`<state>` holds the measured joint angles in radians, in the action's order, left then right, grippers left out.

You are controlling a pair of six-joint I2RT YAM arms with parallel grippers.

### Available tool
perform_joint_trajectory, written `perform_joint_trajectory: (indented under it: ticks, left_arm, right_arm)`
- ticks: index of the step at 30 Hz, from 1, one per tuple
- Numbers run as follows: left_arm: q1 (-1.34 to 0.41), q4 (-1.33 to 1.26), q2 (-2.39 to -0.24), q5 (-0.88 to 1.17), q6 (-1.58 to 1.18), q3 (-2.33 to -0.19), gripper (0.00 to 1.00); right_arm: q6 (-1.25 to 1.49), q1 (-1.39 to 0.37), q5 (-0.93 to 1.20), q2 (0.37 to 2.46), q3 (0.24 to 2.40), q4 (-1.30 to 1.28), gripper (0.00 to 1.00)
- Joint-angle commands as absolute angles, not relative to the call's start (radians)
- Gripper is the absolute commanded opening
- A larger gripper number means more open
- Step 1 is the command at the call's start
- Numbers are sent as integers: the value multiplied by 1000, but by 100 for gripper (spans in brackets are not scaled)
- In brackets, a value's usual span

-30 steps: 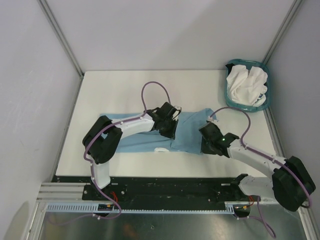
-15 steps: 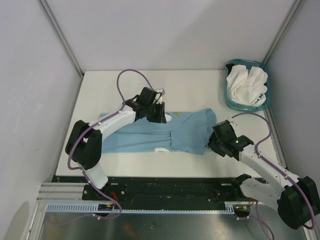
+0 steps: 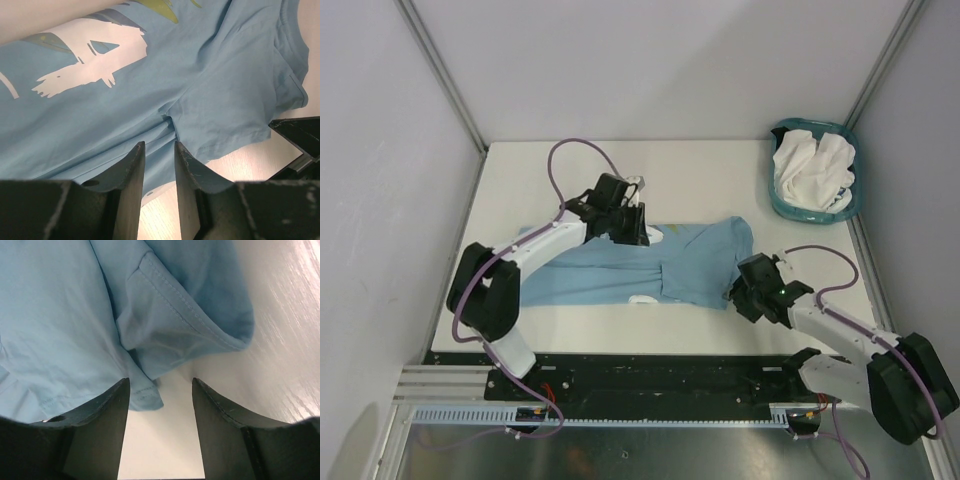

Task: Fold and stack the t-shirts
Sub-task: Rotate the tshirt 80 degrees

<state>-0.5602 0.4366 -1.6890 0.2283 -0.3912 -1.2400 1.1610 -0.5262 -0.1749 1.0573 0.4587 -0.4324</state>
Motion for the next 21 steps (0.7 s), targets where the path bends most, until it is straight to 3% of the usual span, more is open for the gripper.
perform_joint_trajectory:
  ticks: [1,4,9,15,21]
  left_arm:
    - [-535,438,-1629,254,-379,-1222,35]
    - [-518,437,-1617,245,-379,-1211,35]
    - [-468,437,-1583,164,-433,-1164,35]
    - [-364,435,-1519,121,-512,-1092,35]
    - [-329,437,-1486,139,-510,-1053,36]
  right_arm:
    - [1216,-527,-226,1111,453,-332,56]
    - [1207,-515,-242,1137,453,-320,45]
    - [1137,-449,-247,1194,478,-282,15]
    - [994,-353,-240,1379,624,-201,8]
    - [848,-313,-188,1737,994,-170,3]
